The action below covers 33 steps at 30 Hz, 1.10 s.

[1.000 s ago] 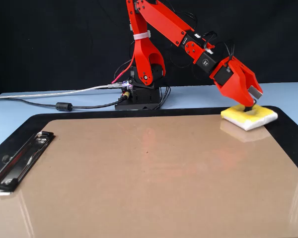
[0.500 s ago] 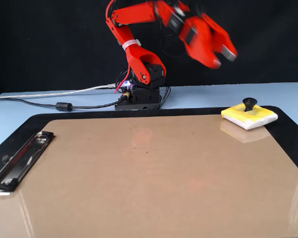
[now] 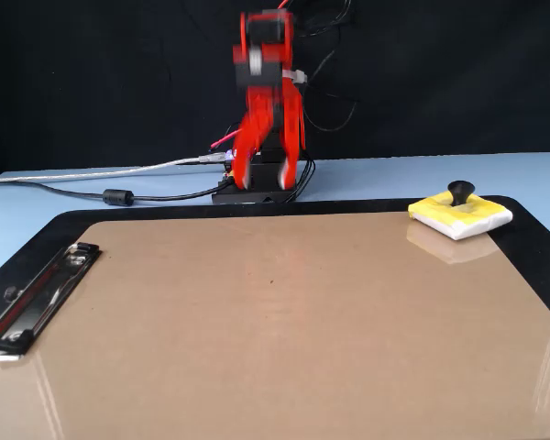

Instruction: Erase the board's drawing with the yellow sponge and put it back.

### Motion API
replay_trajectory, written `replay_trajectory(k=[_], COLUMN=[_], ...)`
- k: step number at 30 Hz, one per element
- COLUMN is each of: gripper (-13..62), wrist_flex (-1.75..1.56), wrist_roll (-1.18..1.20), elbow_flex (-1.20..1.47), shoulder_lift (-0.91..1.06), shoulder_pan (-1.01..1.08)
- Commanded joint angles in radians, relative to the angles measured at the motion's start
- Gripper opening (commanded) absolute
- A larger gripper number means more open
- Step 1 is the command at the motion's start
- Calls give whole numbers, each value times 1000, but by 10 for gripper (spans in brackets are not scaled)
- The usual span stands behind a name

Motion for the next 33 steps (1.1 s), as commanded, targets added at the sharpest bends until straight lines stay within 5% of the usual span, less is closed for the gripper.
replay_trajectory(k=[1, 33], gripper=[321, 343], wrist_flex=[14, 235], wrist_roll=[-17, -163], elbow_flex=[-2, 209], shoulder_lift=[46, 67], shoulder_pan=[26, 35])
